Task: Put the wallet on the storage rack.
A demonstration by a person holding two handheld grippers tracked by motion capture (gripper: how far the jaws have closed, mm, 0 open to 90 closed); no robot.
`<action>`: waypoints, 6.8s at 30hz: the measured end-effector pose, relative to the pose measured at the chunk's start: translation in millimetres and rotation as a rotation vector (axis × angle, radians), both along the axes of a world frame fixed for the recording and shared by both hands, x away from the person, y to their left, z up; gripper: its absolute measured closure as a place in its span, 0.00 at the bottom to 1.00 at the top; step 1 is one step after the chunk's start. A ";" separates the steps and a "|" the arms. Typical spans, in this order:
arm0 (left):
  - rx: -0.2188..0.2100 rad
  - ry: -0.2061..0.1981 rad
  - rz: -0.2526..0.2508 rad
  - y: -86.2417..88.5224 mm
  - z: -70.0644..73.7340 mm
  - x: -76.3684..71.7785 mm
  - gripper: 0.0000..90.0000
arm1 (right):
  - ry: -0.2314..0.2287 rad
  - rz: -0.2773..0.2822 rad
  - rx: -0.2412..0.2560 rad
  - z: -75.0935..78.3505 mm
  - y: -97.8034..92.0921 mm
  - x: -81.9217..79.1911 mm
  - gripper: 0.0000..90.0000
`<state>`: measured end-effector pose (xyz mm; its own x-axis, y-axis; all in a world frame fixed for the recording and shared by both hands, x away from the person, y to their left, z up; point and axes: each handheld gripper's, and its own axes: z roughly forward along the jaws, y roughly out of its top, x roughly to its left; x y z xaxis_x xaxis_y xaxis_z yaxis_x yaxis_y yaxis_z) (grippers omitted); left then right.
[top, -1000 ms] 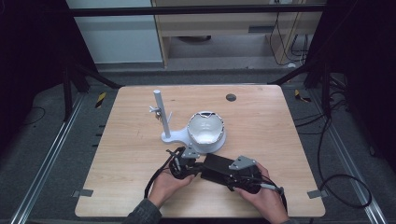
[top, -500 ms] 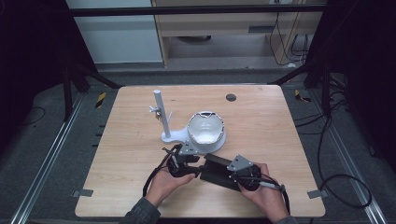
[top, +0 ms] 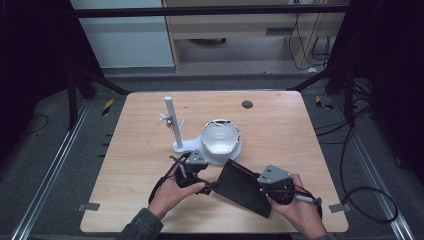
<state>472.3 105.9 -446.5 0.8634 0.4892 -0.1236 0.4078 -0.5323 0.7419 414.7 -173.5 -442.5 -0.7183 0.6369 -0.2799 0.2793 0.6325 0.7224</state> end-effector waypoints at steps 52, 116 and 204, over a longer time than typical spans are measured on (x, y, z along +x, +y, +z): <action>-0.114 0.205 -0.124 -18.9 26.3 22.8 0.86 | -0.083 0.040 0.188 10.0 -18.1 -6.9 0.87; 0.129 -0.033 0.193 -17.2 143.6 78.3 0.90 | 0.237 -0.328 0.170 -64.9 -49.7 13.8 0.10; -0.047 -0.279 0.123 -12.1 151.1 15.7 0.08 | 0.204 -0.311 0.197 -70.3 -47.9 10.7 0.06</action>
